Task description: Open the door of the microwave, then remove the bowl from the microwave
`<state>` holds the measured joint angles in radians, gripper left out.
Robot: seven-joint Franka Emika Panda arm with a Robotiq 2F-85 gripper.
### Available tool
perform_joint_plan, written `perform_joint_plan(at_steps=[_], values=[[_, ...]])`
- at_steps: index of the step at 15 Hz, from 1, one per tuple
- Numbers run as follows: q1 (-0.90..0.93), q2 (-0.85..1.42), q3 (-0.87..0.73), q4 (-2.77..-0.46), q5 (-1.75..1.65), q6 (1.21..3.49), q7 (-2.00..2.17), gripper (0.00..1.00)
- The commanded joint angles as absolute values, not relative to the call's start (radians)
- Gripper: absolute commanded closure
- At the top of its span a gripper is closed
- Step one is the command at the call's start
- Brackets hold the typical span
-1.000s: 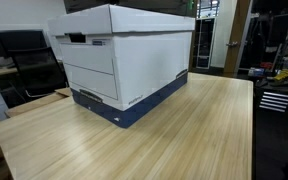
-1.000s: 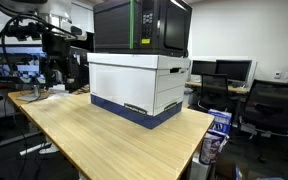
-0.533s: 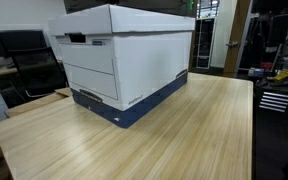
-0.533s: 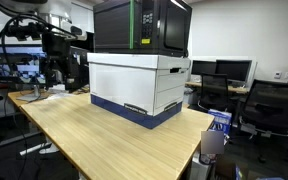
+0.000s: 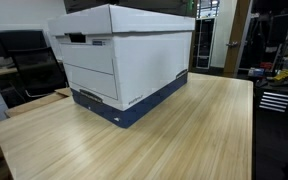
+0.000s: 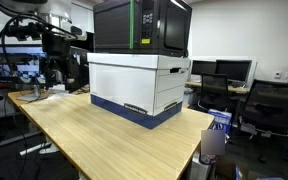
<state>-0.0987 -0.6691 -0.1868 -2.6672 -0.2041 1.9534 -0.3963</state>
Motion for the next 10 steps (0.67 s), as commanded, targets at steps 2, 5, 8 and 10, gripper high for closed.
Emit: perform_joint_plan(at_steps=[2,5,8,10], values=[[-0.092,-0.67,-0.192,-2.666,-0.207,1.951,-0.393,0.0],[-0.09,-0.71,-0.181,-2.649,-0.204,1.945,-0.384,0.0],[-0.081,-0.794,-0.172,-2.591,-0.193,1.914,-0.387,0.0],[-0.077,-0.839,-0.168,-2.557,-0.194,1.923,-0.372,0.0]])
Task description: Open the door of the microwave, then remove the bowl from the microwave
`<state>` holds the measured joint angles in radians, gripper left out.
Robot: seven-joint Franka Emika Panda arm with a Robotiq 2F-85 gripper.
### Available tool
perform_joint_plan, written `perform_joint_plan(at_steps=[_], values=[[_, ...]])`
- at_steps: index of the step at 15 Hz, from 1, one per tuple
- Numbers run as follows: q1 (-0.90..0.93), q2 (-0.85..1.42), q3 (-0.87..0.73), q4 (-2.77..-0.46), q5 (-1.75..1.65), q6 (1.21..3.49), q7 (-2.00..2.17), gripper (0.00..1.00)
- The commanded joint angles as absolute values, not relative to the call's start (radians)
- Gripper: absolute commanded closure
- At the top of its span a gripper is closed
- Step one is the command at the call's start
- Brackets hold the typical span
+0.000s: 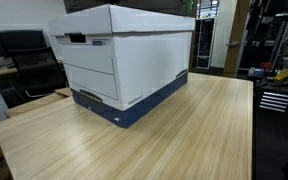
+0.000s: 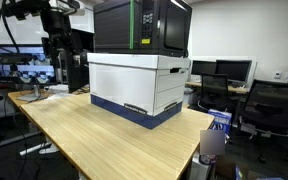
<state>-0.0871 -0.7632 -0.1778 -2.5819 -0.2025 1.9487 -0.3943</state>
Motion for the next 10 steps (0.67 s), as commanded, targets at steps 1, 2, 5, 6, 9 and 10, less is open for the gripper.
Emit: perform_joint_plan(at_steps=[1,2,5,6,9,10], values=[[-0.08,-0.866,-0.164,-2.538,-0.195,1.935,-0.35,0.0],[-0.088,-0.893,-0.159,-2.535,-0.196,1.955,-0.317,0.0],[-0.101,-0.926,-0.162,-2.527,-0.187,2.012,-0.221,0.0],[-0.103,-0.935,-0.164,-2.531,-0.187,2.041,-0.195,0.0],[-0.109,-0.941,-0.171,-2.543,-0.206,2.163,-0.167,0.0],[-0.116,-0.934,-0.173,-2.545,-0.21,2.222,-0.156,0.0]])
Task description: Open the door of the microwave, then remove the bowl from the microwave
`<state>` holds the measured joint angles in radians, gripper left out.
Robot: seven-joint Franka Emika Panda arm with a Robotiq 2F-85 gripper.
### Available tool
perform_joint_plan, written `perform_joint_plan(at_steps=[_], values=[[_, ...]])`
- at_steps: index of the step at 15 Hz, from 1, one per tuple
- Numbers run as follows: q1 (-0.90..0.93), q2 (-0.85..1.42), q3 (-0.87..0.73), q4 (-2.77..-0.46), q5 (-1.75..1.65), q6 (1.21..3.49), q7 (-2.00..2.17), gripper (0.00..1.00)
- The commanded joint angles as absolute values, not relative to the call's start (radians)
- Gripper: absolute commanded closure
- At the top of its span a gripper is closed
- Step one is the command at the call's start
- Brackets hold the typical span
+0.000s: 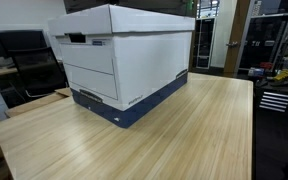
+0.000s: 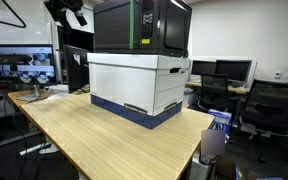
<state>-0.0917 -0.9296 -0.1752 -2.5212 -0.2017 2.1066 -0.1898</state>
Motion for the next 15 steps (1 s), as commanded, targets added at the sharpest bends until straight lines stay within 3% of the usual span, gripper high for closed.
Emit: perform_joint_plan(at_steps=[1,8,15], values=[[-0.125,-0.92,-0.182,-2.547,-0.216,2.297,-0.152,0.0],[-0.161,-0.823,-0.261,-2.558,-0.201,2.656,-0.196,0.0],[-0.083,-0.688,-0.352,-2.545,-0.147,2.9,-0.245,0.0]])
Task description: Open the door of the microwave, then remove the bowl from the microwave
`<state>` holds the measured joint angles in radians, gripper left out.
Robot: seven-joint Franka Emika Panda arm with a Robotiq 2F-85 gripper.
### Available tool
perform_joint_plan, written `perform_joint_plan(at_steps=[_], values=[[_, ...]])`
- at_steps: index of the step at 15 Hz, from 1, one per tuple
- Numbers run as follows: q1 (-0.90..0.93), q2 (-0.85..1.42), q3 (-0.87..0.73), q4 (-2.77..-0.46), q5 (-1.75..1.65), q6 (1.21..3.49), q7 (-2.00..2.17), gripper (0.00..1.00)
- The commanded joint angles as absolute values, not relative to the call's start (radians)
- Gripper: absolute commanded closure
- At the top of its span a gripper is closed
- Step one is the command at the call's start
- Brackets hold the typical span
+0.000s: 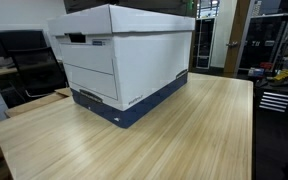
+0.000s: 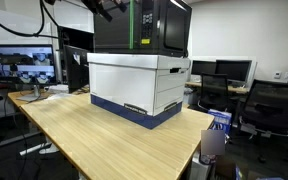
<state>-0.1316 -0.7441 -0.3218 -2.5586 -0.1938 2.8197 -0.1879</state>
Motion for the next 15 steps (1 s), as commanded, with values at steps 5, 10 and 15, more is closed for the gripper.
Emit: perform_joint_plan(at_steps=[5,10,15], values=[[0.067,-0.614,-0.438,-2.507,-0.085,2.97,-0.318,0.0],[0.162,-0.567,-0.518,-2.458,-0.045,2.984,-0.39,0.12],[0.232,-0.551,-0.566,-2.44,-0.022,2.981,-0.445,0.55]])
